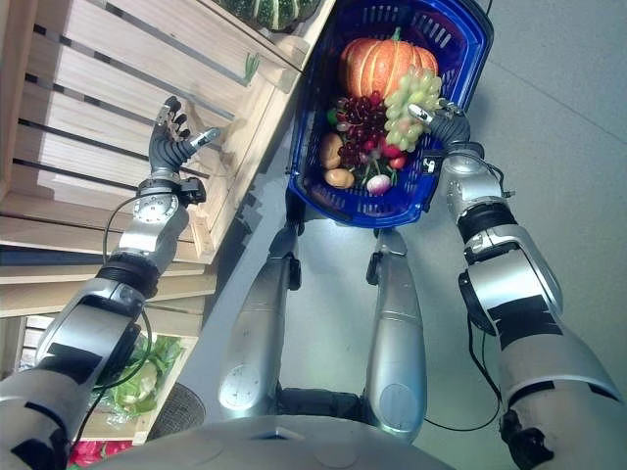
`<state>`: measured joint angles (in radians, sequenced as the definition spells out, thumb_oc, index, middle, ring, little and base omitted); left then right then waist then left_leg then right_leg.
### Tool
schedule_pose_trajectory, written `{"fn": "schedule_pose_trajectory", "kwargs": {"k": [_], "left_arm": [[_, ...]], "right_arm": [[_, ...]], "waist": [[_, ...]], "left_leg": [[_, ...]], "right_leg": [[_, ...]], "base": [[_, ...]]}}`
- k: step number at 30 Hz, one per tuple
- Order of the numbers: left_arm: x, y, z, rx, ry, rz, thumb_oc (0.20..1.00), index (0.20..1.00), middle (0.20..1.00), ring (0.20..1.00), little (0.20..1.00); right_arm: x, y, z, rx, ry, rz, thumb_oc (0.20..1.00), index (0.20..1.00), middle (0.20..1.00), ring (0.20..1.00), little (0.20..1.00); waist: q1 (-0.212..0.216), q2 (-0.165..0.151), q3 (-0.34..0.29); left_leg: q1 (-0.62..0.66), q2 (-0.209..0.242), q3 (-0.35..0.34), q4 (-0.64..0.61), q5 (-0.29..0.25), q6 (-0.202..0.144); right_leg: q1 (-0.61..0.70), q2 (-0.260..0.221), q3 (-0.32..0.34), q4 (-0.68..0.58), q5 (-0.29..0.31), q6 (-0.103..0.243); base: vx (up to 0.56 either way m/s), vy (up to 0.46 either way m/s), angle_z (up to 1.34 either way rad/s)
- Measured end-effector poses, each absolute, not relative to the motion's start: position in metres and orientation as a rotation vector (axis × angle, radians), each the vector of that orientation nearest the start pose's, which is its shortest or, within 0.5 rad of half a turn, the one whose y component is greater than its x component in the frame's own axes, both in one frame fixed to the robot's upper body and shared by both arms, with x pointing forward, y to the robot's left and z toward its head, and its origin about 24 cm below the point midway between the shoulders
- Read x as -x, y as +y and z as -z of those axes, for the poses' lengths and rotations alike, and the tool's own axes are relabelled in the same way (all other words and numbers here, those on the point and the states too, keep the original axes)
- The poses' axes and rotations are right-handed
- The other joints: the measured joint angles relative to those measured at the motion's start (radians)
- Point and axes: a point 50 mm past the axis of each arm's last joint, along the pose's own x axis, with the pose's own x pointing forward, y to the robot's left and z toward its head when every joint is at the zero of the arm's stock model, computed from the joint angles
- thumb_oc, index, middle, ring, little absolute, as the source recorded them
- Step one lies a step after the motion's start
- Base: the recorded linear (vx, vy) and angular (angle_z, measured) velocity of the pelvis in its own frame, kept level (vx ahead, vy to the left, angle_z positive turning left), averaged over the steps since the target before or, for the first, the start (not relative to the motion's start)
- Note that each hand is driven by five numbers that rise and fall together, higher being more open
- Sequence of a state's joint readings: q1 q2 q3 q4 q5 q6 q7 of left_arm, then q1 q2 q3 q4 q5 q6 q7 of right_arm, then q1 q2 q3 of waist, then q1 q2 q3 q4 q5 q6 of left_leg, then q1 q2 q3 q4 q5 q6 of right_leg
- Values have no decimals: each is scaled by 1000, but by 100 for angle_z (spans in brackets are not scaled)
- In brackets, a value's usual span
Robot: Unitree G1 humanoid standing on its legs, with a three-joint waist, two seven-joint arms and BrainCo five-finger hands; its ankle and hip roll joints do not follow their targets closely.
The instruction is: Pick up fruits and vegetables into the basket
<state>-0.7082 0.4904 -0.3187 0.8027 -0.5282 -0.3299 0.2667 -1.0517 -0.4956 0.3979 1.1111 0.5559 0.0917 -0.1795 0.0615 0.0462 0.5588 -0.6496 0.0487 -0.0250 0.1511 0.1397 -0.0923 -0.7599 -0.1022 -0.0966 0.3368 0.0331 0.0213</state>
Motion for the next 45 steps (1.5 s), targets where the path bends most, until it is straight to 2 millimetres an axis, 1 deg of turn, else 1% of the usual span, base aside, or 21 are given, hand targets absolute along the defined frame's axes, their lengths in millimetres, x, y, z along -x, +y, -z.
{"fn": "schedule_pose_trajectory", "kwargs": {"k": [2, 8, 16, 17, 18, 21, 25, 27, 30, 32, 34, 36, 37, 38, 40, 41, 42, 44, 45], "left_arm": [[-370, 225, -118, -94, -193, -214, 1000, 1000, 1000, 1000, 1000], [-370, 224, -118, -110, -191, -212, 1000, 1000, 1000, 1000, 1000], [-369, 224, -115, -134, -185, -211, 1000, 1000, 1000, 1000, 1000], [-367, 225, -111, -151, -171, -208, 1000, 1000, 1000, 1000, 1000], [-363, 228, -101, -155, -143, -214, 1000, 1000, 1000, 1000, 1000], [-354, 234, -85, -165, -96, -224, 1000, 1000, 1000, 1000, 1000], [-334, 244, -54, -206, -6, -230, 1000, 1000, 1000, 1000, 1000], [-322, 249, -38, -210, 47, -220, 1000, 1000, 1000, 1000, 1000], [-306, 257, -19, -204, 110, -227, 1000, 1000, 1000, 1000, 1000], [-300, 261, -13, -198, 132, -226, 1000, 1000, 1000, 1000, 1000], [-291, 267, -5, -182, 162, -223, 1000, 1000, 1000, 1000, 1000], [-278, 270, 9, -155, 214, -221, 1000, 1000, 1000, 1000, 1000], [-272, 270, 15, -157, 235, -215, 1000, 1000, 1000, 1000, 1000], [-260, 271, 28, -169, 286, -195, 1000, 1000, 1000, 1000, 1000], [-236, 267, 54, -146, 398, -175, 1000, 1000, 1000, 1000, 1000], [-223, 266, 68, -146, 465, -160, 1000, 1000, 1000, 1000, 1000], [-212, 265, 78, -148, 518, -150, 1000, 1000, 1000, 1000, 1000], [-185, 264, 102, -152, 665, -130, 1000, 1000, 1000, 1000, 1000], [-168, 263, 114, -153, 753, -123, 1000, 1000, 1000, 1000, 1000]], "right_arm": [[-409, -230, -144, 202, 201, 228, 1000, 1000, 1000, 1000, 1000], [-409, -230, -142, 205, 220, 218, 1000, 1000, 1000, 1000, 1000], [-408, -228, -145, 244, 162, 221, 1000, 1000, 1000, 1000, 1000], [-406, -226, -141, 245, 149, 212, 1000, 1000, 1000, 1000, 1000], [-403, -224, -133, 254, 135, 198, 1000, 1000, 1000, 1000, 1000], [-395, -224, -120, 256, 108, 183, 1000, 1000, 1000, 1000, 1000], [-381, -223, -104, 264, 56, 177, 1000, 1000, 1000, 1000, 1000], [-368, -227, -83, 284, 71, 180, 1000, 1000, 1000, 1000, 1000], [-349, -235, -60, 277, 97, 203, 1000, 1000, 1000, 1000, 1000], [-340, -241, -51, 280, 107, 225, 1000, 1000, 1000, 1000, 1000], [-331, -247, -41, 276, 126, 235, 1000, 1000, 1000, 1000, 1000], [-314, -258, -22, 263, 181, 256, 1000, 1000, 1000, 1000, 1000], [-310, -260, -19, 258, 189, 260, 1000, 1000, 1000, 1000, 1000], [-299, -266, -7, 253, 226, 267, 1000, 1000, 1000, 1000, 1000], [-268, -281, 25, 252, 355, 300, 1000, 1000, 1000, 1000, 1000], [-249, -285, 45, 244, 445, 307, 1000, 1000, 1000, 1000, 1000], [-240, -288, 55, 230, 496, 322, 1000, 1000, 1000, 1000, 1000], [-203, -289, 90, 203, 683, 344, 1000, 1000, 1000, 1000, 1000], [-184, -287, 104, 204, 772, 334, 1000, 1000, 1000, 1000, 1000]], "waist": [[3, 1, 0], [13, 1, 0], [14, 4, 2], [14, 6, 3], [13, 7, 3], [5, 8, 2], [-18, 11, 1], [-24, 13, 2], [-39, 15, 0], [-41, 16, -1], [-39, 16, -2], [-41, 16, -6], [-41, 17, -19], [-40, 15, -64], [-46, 17, -146], [-51, 15, -200], [-54, 15, -230], [-62, 12, -287], [-64, 10, -329]], "left_leg": [[-4, 0, -1, 0, 2, 0], [-4, -1, -2, 0, 2, 0], [7, -2, -2, -1, 3, 1], [31, -2, 0, -8, 3, 2], [72, -1, 2, -26, 4, 3], [149, 1, 6, -66, 8, 6], [248, 1, 24, -138, 26, 17], [330, 4, 26, -188, 38, 21], [425, 0, 26, -239, 43, 27], [445, -3, 39, -240, 36, 30], [470, -4, 48, -240, 29, 30], [527, -2, 50, -240, 15, 27], [538, 0, 51, -240, 11, 27], [538, 2, 51, -240, 1, 25], [559, 2, 53, -241, -11, 26], [561, 2, 53, -241, -18, 25], [576, 2, 55, -241, -22, 25], [622, 4, 62, -245, -44, 22], [634, 5, 66, -245, -55, 18]], "right_leg": [[-3, -1, -1, -1, 2, -3], [-3, -1, -2, -1, 3, -4], [10, -2, -1, -5, 7, -9], [32, -2, 0, -10, 7, -9], [69, 0, 1, -24, 8, -8], [142, 4, 3, -63, 11, -2], [246, 8, 10, -155, 46, 14], [335, 13, 8, -225, 68, 19], [451, 13, 1, -316, 93, 33], [491, 10, 2, -361, 110, 38], [532, 11, 4, -402, 128, 36], [600, 14, 4, -429, 134, 36], [609, 16, 3, -429, 133, 37], [607, 17, 4, -429, 128, 37], [628, 17, 4, -429, 115, 39], [630, 17, 3, -429, 108, 41], [646, 17, 2, -430, 104, 41], [689, 18, 3, -434, 83, 48], [699, 18, 6, -435, 73, 50]], "base": [[-1, -7, 2], [0, 0, 0], [4, 13, 0], [16, 35, -4], [17, 49, -5], [27, 48, -5], [64, 45, -10], [53, 17, -4], [63, 9, 2], [83, 13, -2], [125, 8, -6], [110, -12, -5], [137, -21, -9], [110, -18, -9], [179, -24, -3], [225, -24, 1], [214, -19, 0], [200, -12, -3], [189, -6, -9]]}}
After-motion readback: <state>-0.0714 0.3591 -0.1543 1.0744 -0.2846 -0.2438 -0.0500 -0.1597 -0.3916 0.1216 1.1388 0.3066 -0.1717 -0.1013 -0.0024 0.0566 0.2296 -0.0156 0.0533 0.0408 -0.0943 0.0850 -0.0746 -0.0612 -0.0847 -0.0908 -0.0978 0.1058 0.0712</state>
